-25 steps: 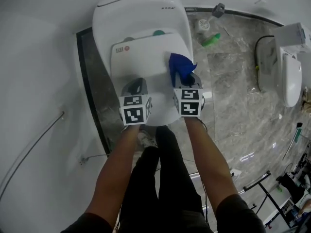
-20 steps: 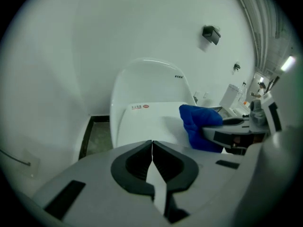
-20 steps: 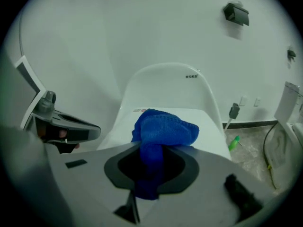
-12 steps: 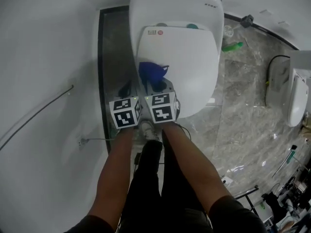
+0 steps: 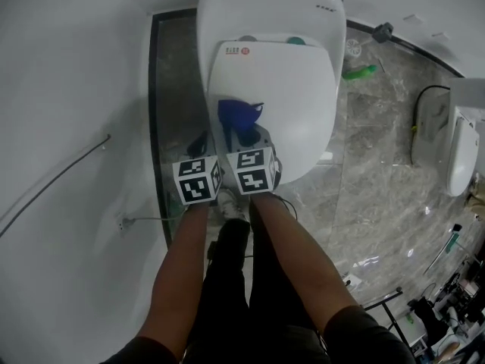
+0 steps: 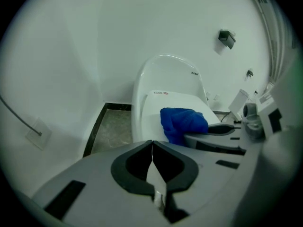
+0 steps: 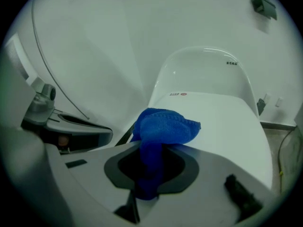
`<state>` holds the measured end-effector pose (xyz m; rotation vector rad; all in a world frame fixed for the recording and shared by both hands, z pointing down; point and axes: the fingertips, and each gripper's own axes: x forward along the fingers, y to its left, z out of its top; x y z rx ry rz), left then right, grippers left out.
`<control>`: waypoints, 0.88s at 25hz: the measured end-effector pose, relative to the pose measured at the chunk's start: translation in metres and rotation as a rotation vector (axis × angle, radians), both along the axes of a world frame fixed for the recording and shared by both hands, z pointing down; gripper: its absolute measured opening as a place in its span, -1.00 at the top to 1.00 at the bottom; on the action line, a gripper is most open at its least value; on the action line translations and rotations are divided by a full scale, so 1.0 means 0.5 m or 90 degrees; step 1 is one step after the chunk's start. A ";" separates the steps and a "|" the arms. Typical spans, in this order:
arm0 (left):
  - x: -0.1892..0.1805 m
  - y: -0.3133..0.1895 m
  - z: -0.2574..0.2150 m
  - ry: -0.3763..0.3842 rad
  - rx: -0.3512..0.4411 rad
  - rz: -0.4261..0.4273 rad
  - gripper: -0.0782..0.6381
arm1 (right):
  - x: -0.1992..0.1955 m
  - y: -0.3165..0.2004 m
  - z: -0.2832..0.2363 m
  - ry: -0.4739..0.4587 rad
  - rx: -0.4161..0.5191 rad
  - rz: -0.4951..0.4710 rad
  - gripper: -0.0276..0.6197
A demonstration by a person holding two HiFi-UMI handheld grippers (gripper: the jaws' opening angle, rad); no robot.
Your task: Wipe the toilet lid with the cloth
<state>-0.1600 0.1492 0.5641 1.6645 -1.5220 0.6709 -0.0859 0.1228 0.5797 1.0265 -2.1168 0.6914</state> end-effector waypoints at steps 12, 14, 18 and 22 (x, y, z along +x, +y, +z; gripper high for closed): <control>0.289 -0.041 0.004 0.056 -0.001 0.179 0.75 | 0.328 -0.029 -0.005 0.026 0.025 0.181 0.73; 0.327 -0.042 0.002 0.065 0.002 0.197 0.75 | 0.362 -0.031 -0.004 0.038 0.027 0.191 0.73; 0.388 -0.029 0.006 0.078 0.001 0.232 0.75 | 0.438 -0.022 0.007 0.060 0.026 0.233 0.73; 0.421 -0.013 0.008 0.080 0.002 0.258 0.75 | 0.512 -0.020 0.029 0.082 0.019 0.297 0.73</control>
